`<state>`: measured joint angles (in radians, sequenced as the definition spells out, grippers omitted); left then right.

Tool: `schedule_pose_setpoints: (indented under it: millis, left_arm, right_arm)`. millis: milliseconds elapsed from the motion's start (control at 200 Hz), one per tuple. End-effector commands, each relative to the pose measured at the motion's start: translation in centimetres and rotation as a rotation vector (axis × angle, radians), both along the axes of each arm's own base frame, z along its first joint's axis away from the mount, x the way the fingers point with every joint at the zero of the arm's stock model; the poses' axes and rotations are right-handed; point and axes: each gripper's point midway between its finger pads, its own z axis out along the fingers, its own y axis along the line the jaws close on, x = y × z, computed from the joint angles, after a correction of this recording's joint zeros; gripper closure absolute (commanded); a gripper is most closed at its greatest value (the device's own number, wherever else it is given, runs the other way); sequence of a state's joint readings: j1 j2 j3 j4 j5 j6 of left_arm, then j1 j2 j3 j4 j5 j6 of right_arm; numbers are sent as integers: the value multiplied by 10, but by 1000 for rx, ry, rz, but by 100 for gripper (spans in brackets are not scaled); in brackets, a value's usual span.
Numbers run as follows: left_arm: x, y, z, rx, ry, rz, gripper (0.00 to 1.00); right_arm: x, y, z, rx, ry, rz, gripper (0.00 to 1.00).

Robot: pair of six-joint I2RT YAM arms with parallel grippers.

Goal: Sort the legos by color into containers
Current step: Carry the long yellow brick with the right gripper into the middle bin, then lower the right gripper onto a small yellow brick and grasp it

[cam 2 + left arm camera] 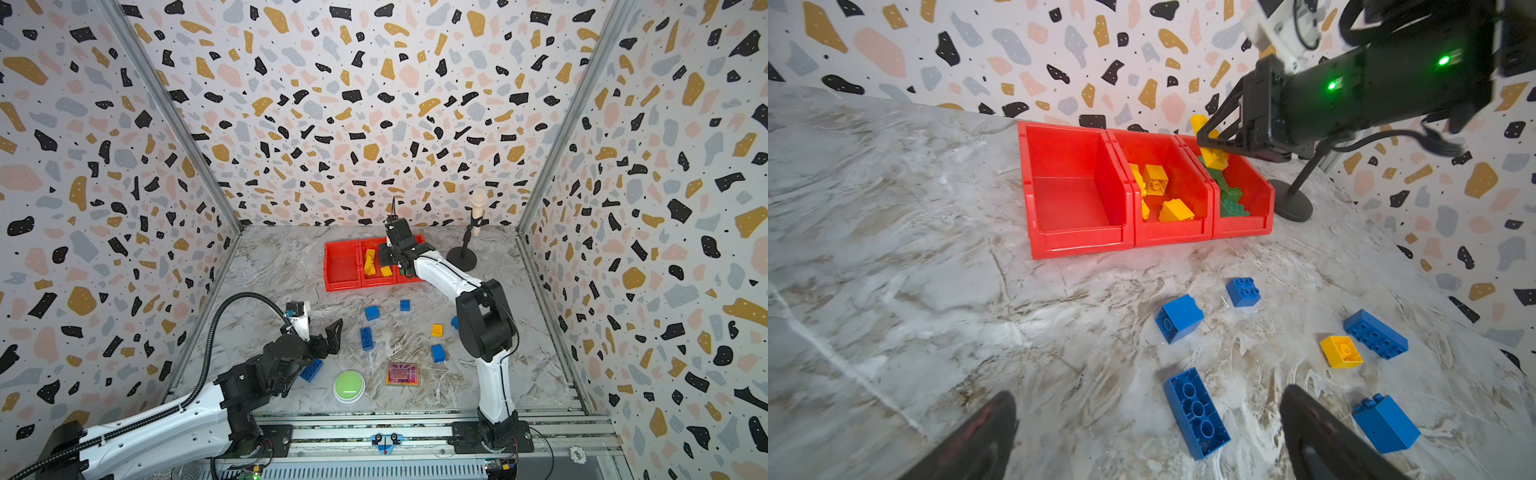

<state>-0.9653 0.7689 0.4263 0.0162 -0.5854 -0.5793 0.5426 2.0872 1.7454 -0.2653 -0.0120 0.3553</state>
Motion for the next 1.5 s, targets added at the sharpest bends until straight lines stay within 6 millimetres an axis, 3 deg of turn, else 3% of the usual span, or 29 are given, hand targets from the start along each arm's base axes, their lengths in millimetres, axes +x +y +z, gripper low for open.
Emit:
schedule_pose_setpoints:
  millis: [0, 165, 340, 490, 706, 846, 1006, 1256, 1396, 1491]
  left_arm:
    - [-2, 17, -6, 1, 4, 67, 0]
    - [-3, 20, -9, -1, 14, 80, 0]
    - [1, 10, -6, -2, -2, 49, 0]
    - [9, -11, 2, 28, -26, -8, 0]
    - [19, -61, -7, 63, 1, -154, 0]
    - [22, -84, -12, 42, 9, -217, 0]
    - [23, -85, -14, 46, 14, -221, 0]
    - [18, -71, -16, 38, 18, -183, 0]
    - [17, -64, -18, 34, 20, -164, 0]
    - [17, -63, -18, 37, 21, -159, 0]
  right_arm:
    - [9, 14, 12, -10, -10, 56, 64]
    - [17, 23, 23, -20, -32, 75, 36]
    - [-10, 3, 31, -52, -30, 57, 34]
    - [-67, -46, 13, -123, 17, -25, 34]
    - [-156, -131, -39, -225, 147, -211, 34]
    - [-192, -156, -65, -237, 227, -270, 34]
    - [-205, -172, -86, -246, 279, -303, 34]
    - [-208, -176, -115, -224, 335, -289, 37]
    - [-203, -171, -123, -213, 342, -268, 43]
    - [-199, -167, -126, -208, 347, -257, 53]
